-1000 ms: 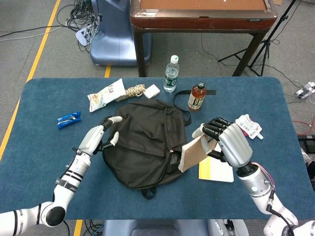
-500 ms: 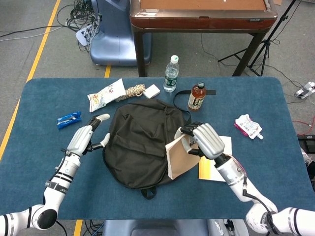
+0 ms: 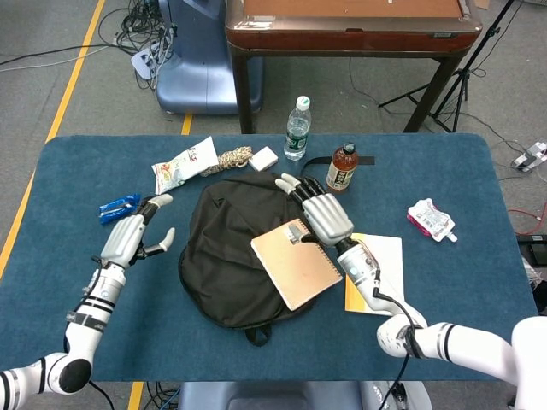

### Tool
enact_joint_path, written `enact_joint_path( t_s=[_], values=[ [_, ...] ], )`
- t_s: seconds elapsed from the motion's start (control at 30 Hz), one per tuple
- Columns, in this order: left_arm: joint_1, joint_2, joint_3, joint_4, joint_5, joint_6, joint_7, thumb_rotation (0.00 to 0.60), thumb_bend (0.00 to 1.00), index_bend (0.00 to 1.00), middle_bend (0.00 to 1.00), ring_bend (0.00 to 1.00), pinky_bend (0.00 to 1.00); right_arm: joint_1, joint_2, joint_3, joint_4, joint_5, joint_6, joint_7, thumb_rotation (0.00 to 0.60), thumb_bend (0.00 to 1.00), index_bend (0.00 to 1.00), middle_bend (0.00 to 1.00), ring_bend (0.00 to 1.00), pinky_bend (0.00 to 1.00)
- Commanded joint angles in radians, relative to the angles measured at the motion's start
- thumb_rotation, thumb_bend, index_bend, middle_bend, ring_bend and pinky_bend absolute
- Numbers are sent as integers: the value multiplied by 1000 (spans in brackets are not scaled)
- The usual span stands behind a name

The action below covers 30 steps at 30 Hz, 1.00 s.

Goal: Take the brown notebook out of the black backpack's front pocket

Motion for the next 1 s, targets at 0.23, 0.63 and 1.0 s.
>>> enact_joint_path(
  t_s=[0.23,0.63,1.0],
  values=[
    [53,53,36,61,49,16,-37,332,362,140,111,13,128,-136,144,-56,-80,-93,194,-41,600,327,224,237,114,94],
    [188,94,121,126,196,169,-85,506,362,199,111,13,109,-407,518,-248,-354,-97,261,-17,600,390,358,312,215,192],
    [317,92,177,120,281,347,-46,534,362,218,111,13,96,-621,520,-329,-309,-182,468,46,600,390,387,320,216,192]
  ],
)
